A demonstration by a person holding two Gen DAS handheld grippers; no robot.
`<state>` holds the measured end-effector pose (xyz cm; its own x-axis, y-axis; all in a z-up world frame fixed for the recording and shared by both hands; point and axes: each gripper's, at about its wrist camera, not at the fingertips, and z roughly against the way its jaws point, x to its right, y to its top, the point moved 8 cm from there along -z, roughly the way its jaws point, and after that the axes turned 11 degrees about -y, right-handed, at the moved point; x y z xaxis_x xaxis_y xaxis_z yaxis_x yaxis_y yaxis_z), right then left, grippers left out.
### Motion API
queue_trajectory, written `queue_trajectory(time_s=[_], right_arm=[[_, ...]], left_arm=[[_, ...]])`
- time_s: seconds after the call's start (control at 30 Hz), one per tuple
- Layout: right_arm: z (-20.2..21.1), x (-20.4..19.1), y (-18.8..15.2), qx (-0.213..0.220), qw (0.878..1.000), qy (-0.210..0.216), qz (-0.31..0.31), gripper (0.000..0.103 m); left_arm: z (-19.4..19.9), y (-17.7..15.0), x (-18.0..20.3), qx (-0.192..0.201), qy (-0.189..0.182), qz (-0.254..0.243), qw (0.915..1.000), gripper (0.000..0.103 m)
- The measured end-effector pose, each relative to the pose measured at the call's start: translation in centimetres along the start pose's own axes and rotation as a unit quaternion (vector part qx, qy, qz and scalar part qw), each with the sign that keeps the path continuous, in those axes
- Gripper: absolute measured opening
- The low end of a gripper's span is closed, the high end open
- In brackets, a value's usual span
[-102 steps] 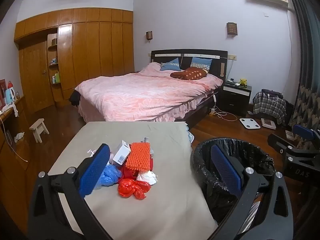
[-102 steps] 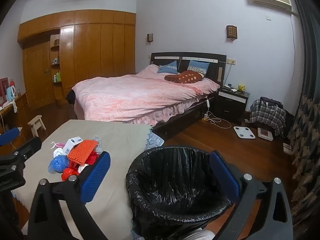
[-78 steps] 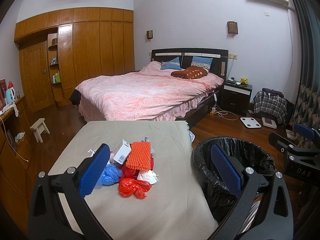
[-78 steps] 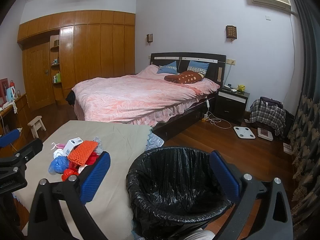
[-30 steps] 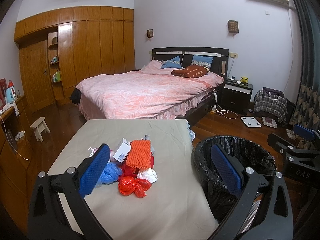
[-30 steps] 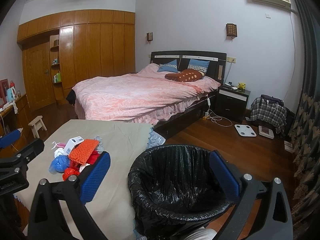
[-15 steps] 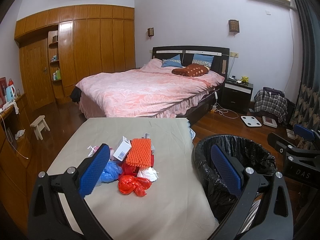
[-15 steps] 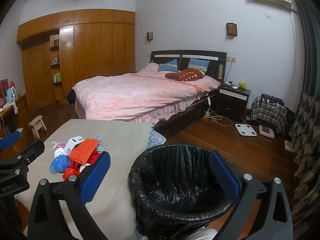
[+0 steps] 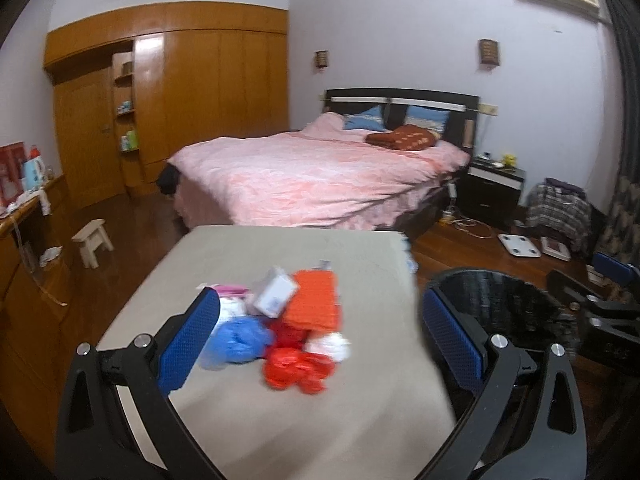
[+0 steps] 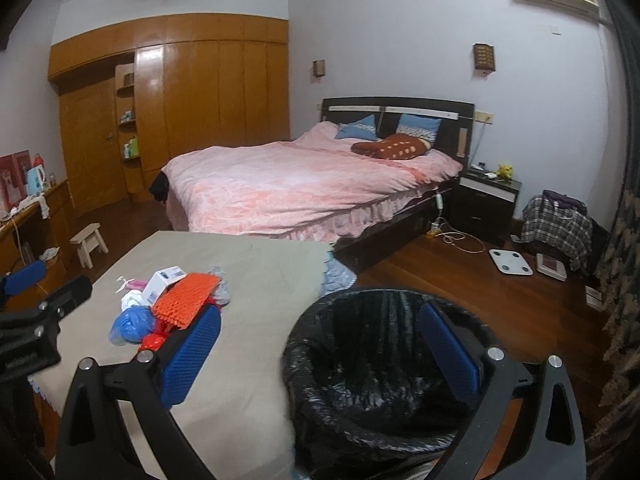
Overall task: Collect trash
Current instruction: 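Grasp the blue plastic bag with the left gripper while the right grasps white tissue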
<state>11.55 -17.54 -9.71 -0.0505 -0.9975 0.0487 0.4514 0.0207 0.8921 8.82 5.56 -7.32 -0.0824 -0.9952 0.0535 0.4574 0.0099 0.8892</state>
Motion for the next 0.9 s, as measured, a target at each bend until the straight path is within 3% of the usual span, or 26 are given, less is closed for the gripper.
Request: queue_trajectory(time_s=[0.27,0.4,0.6,0.9], right_arm=[[-3.6,-5.5,-1.1,-0.010,0.999,0.040,0.012,0.096],[-6.2,-8.7,-2.2,-0.025,0.998,0.057,0.025,0.088],[-10.8,-13.0,-5.5,-0.079,0.992,0.085,0.045,0.075],[-15.1,-17.8,-9.0,-0.118,0.984,0.103,0.086,0.074]], left_arm=[[-2.2,-2.3,-7.7,-0.032,0.069,0.022,0.9969,0.098],[-3.4,-3.5,-10.6,-0.046,0.087,0.023,0.9948,0.098],[-6.1,-5.4,-12.9,-0.067,0.090,0.022,0.9935,0.098],[-10.1,-7.8,-14.3,-0.091,0.084,0.025,0.9920,0.096]])
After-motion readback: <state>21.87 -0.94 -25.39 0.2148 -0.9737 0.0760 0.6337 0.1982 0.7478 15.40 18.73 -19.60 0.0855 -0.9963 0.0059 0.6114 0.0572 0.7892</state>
